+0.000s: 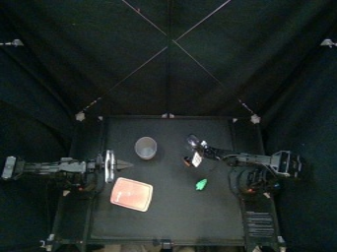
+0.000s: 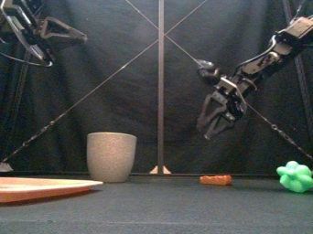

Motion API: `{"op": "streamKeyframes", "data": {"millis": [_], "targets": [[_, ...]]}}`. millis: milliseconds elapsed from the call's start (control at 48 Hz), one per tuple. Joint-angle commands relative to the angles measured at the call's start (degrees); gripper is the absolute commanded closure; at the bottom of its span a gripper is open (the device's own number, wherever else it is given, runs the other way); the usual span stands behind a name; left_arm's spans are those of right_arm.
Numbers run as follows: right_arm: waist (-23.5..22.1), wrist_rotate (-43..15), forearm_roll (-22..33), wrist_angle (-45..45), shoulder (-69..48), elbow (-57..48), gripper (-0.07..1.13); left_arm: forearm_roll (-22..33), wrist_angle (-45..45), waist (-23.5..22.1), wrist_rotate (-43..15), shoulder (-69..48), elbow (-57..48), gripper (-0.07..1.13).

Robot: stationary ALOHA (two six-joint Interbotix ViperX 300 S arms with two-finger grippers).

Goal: Pick the pie then place it in the grey bowl
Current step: Pick the pie

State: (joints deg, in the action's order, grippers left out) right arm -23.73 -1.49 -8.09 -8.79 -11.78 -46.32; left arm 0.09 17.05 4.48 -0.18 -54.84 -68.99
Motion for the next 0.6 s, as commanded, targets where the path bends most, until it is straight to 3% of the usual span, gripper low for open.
{"op": "streamKeyframes", "data": {"millis": [21,292,604], "targets": [[-0.88,0.18,0.7,-11.6,3.52,5.98,0.0,0.0,0.44,0.26,0.0,0.26,0.62,1.04],[-0.97,0.0,7.12,-29.71,16.17,16.79,0.0,0.09,0.53,0.35,0.0,0.26,0.09,1.04],[-0.62,-0.09,7.65,-32.96,21.01,21.27,0.0,0.09,0.53,0.44,0.09,0.26,-0.7,1.04]]}}
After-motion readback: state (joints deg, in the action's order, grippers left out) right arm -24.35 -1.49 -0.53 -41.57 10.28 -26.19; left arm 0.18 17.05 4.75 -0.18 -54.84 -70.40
